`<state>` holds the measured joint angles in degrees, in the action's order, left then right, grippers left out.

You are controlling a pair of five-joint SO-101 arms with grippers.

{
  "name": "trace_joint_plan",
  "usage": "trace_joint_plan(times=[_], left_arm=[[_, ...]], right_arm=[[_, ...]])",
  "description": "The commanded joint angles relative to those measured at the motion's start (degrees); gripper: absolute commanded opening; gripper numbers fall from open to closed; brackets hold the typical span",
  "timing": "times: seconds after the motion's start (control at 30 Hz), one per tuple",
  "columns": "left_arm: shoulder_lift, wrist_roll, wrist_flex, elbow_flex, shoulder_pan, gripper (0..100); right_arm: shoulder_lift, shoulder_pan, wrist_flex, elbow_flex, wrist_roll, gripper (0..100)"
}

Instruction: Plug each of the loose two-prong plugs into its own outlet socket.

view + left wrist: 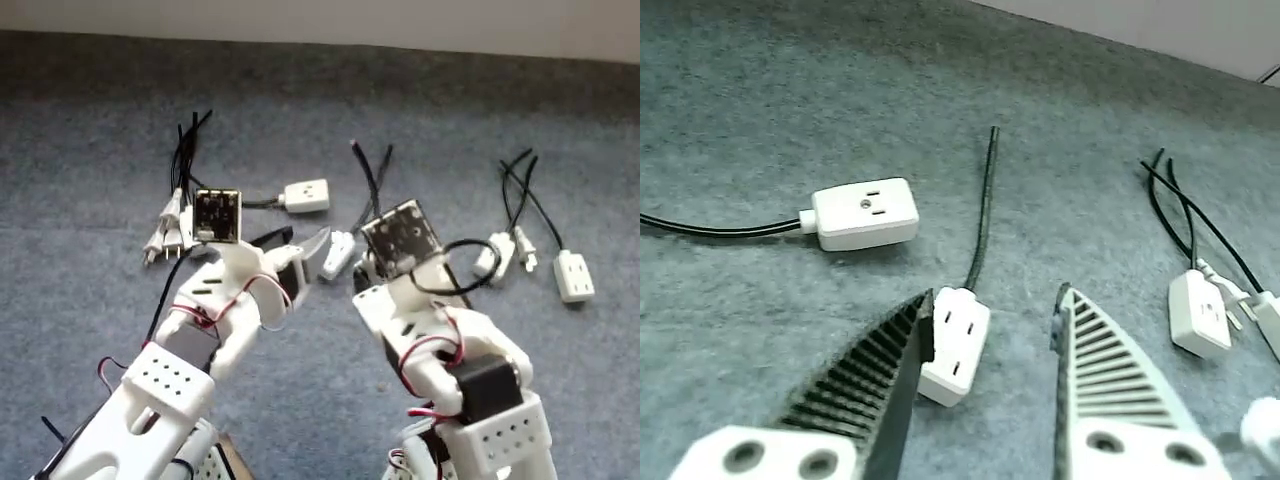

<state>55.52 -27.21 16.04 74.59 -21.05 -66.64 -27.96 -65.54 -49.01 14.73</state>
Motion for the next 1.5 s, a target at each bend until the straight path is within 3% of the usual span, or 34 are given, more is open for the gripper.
trace_joint_plan(times=[0.0,0.3,0.57,0.8,1.1,1.47], left_arm=[[-0.13,0.53,-1.32,0.31,5.05,21],[-0.13,0.62,-1.32,2.86,13.05,21],[0.22,0.62,-1.32,4.79,17.10,21],[0.22,0.62,-1.32,5.05,17.19,21],[0.22,0.62,-1.32,5.05,17.01,21],[0.13,0.62,-1.41,5.05,16.92,21]], right_arm=[[3.38,1.36,3.03,0.84,0.35,0.8],[3.91,1.36,11.65,-1.45,-2.90,0.8],[3.82,0.57,26.59,-14.73,-3.34,0.8],[3.91,-4.70,33.89,-19.21,-3.43,0.8],[4.35,-4.26,38.29,-21.05,-6.15,0.8],[20.35,-2.33,50.59,-21.93,-6.59,0.8]])
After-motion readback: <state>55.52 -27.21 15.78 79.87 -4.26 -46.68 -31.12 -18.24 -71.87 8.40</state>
